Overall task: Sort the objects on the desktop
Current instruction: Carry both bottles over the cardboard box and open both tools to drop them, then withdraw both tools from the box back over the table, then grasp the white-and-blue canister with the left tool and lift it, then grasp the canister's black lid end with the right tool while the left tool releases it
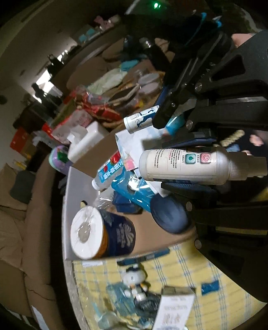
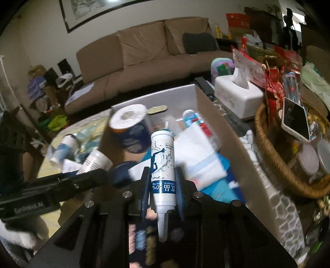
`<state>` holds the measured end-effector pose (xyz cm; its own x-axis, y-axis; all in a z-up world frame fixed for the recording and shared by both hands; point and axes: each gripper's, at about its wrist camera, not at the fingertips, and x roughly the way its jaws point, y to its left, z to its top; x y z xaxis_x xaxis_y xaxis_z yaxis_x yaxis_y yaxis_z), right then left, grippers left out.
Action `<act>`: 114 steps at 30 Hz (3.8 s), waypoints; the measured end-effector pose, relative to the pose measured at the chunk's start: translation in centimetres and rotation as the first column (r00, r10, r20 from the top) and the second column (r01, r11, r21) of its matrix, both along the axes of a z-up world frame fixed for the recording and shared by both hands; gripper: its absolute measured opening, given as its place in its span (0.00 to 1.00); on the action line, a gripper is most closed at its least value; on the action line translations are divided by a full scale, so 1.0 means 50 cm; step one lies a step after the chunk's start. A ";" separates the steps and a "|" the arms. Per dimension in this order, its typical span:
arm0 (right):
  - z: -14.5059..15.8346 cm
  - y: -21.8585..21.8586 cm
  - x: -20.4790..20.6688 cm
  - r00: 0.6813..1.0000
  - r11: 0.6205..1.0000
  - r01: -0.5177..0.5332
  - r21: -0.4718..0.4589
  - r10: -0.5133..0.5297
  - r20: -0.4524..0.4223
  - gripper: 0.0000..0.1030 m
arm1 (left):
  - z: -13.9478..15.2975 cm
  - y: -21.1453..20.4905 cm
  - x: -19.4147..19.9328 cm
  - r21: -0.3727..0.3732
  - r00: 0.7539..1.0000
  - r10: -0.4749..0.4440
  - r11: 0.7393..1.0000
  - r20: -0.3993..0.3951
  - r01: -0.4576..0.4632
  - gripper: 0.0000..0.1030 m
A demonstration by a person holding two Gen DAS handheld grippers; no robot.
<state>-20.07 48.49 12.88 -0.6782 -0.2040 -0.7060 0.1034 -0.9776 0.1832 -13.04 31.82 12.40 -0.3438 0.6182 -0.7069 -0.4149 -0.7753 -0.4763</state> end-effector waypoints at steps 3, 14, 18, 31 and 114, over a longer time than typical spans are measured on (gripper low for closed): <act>-0.023 0.011 -0.030 1.000 0.999 -0.003 0.050 0.002 0.022 0.22 | -0.022 0.040 -0.020 -0.044 1.000 -0.009 0.999 0.006 0.009 0.27; -0.040 0.037 -0.031 1.000 1.000 -0.001 0.019 0.000 0.026 0.44 | -0.006 0.030 -0.018 -0.099 0.999 -0.030 0.995 -0.022 0.027 0.29; -0.010 0.033 -0.005 1.000 1.000 0.003 -0.014 -0.003 0.009 0.44 | 0.037 -0.033 0.005 -0.071 0.998 -0.012 0.997 -0.055 0.008 0.40; 0.036 -0.158 0.105 0.988 0.988 -0.152 -0.031 0.152 -0.008 0.52 | 0.061 -0.408 0.138 -0.180 0.978 0.137 0.970 -0.156 -0.164 0.73; -0.134 -0.473 0.055 0.961 0.951 -0.248 -0.187 0.265 0.075 1.00 | -0.103 -0.642 0.090 -0.165 0.950 0.281 0.939 -0.136 -0.301 0.56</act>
<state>-17.31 24.82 6.20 -0.5157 -0.4878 -0.7044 0.3191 -0.8723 0.3704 -8.55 -0.26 7.27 -0.5705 0.3444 -0.7456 -0.1994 -0.9387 -0.2811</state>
